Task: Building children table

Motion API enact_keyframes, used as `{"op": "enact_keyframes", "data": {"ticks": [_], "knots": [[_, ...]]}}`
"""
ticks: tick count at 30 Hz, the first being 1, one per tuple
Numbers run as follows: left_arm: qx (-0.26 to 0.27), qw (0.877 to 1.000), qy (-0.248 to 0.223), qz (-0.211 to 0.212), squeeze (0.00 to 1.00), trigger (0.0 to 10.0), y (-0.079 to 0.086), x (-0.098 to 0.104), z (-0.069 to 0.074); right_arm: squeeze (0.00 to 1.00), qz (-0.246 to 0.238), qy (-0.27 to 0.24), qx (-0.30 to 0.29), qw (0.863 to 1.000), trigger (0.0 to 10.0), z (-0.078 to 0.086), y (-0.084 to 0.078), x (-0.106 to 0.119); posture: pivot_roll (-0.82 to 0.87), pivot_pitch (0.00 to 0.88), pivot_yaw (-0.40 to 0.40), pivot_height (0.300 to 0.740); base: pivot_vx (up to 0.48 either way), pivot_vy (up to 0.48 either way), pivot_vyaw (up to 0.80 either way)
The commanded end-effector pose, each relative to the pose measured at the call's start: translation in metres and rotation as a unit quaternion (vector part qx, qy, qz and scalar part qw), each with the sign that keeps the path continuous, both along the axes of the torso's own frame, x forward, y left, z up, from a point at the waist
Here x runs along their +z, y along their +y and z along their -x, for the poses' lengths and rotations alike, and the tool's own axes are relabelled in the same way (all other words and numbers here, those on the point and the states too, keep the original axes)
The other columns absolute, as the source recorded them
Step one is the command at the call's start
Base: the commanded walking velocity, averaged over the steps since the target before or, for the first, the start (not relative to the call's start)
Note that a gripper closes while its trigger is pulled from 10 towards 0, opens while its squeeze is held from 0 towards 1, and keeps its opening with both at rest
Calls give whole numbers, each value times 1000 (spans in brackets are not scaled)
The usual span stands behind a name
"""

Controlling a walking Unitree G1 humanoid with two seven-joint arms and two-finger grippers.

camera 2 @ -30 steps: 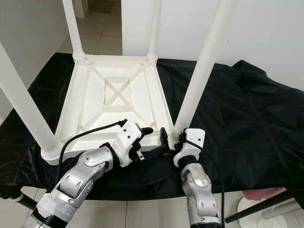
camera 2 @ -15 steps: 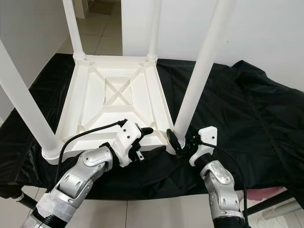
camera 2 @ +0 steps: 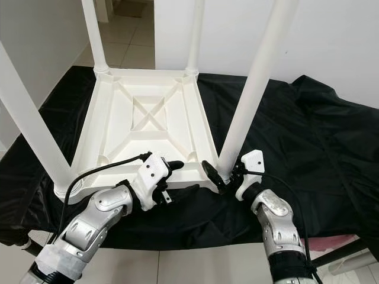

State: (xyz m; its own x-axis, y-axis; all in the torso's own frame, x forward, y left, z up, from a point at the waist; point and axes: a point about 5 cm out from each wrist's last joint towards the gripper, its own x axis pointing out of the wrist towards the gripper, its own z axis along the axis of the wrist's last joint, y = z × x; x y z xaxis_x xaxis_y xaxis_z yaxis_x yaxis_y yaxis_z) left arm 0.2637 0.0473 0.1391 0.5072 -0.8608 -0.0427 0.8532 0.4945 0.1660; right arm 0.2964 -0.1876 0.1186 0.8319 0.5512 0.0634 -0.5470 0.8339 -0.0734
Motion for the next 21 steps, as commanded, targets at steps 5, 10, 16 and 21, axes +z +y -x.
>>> {"op": "enact_keyframes", "data": {"ticks": [5, 10, 16, 21], "knots": [[-43, 999, -10, -4, 0, 10000, -3, 2, 5, 0, 10, 1, 12, 1000, 0, -3, -1, -4, -25, 0, -48, 740, 0, 0, 0], [-41, 999, -11, -2, 0, 10000, -4, 2, 5, 0, 14, -2, 13, 1000, 0, 0, 0, -5, -24, 0, -48, 740, 0, 0, 0], [-40, 999, -12, -2, 0, 10000, -4, 2, 5, 0, 5, -4, -6, 1000, 10000, 1, 1, -6, -24, 0, -48, 740, 0, 0, 0], [-42, 999, -11, 0, 0, 10000, -6, 2, 5, 0, -6, 5, -63, 998, 10000, 2, 4, -8, -33, 0, -45, 740, 0, 0, 0]]}}
